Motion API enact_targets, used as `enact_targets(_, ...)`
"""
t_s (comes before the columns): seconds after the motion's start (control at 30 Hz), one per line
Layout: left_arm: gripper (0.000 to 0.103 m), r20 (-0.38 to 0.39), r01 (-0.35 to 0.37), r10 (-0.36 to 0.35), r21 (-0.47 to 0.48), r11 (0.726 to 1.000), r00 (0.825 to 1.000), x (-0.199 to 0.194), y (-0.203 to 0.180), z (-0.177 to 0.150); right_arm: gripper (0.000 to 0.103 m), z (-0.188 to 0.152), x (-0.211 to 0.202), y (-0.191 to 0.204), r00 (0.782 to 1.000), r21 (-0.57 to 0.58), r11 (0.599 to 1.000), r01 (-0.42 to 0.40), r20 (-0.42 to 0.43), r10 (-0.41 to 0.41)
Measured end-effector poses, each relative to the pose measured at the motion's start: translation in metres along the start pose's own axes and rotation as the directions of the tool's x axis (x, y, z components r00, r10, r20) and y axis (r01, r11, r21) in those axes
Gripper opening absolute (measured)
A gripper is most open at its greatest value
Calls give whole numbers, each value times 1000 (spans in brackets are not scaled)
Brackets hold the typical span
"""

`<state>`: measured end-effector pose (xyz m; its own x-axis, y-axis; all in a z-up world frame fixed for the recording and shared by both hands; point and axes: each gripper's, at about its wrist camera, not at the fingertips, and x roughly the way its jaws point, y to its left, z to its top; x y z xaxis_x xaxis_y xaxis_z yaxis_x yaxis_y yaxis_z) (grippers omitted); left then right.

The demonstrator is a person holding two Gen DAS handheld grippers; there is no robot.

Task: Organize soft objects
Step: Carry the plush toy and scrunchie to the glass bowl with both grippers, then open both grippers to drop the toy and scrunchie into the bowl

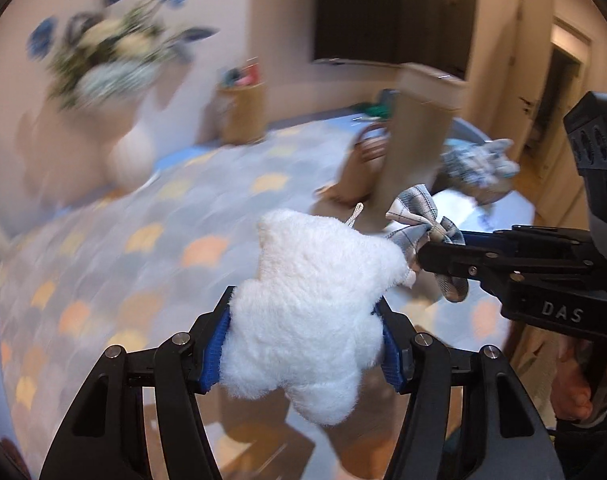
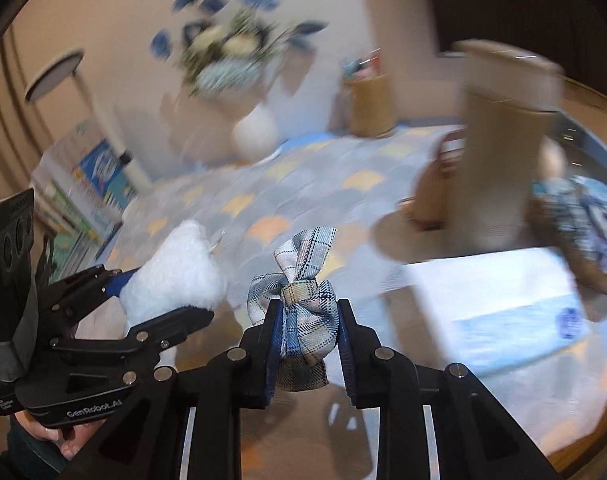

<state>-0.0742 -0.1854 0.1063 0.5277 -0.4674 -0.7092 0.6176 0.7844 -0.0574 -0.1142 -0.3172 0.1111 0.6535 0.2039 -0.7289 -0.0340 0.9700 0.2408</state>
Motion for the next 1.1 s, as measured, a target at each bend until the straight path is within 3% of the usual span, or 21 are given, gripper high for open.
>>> enact_targets(0.17, 59, 1, 99, -100, 53, 994, 995, 18, -53, 30, 25, 3, -39, -65, 996, 133, 989, 66, 51, -74)
enact_targets(0.37, 59, -3, 166, -167, 93, 982, 986, 39, -110, 62, 25, -1, -85, -140, 980, 272, 955, 117, 125, -155)
enact_targets(0.6, 59, -17, 215, -215, 169, 962, 976, 57, -173, 95, 25, 10, -123, -197, 951, 326, 927, 187, 176, -254)
enact_targets(0.8, 59, 28, 141, -145, 115, 983, 989, 84, -202, 144, 25, 40, -136, -252, 924, 382, 893, 236, 196, -329)
enact_targets(0.9, 61, 41, 117, -120, 64, 991, 992, 101, -206, 164, 25, 59, -130, -281, 916, 464, 855, 233, 189, -352)
enact_targets(1.0, 66, 58, 39, -44, 83, 996, 997, 119, -215, 177, 25, 75, -115, -303, 926, 504, 839, 205, 178, -333)
enact_targets(1.1, 72, 73, 54, -59, 68, 996, 996, 131, -218, 188, 25, 91, -100, -317, 930, 511, 837, 197, 173, -324)
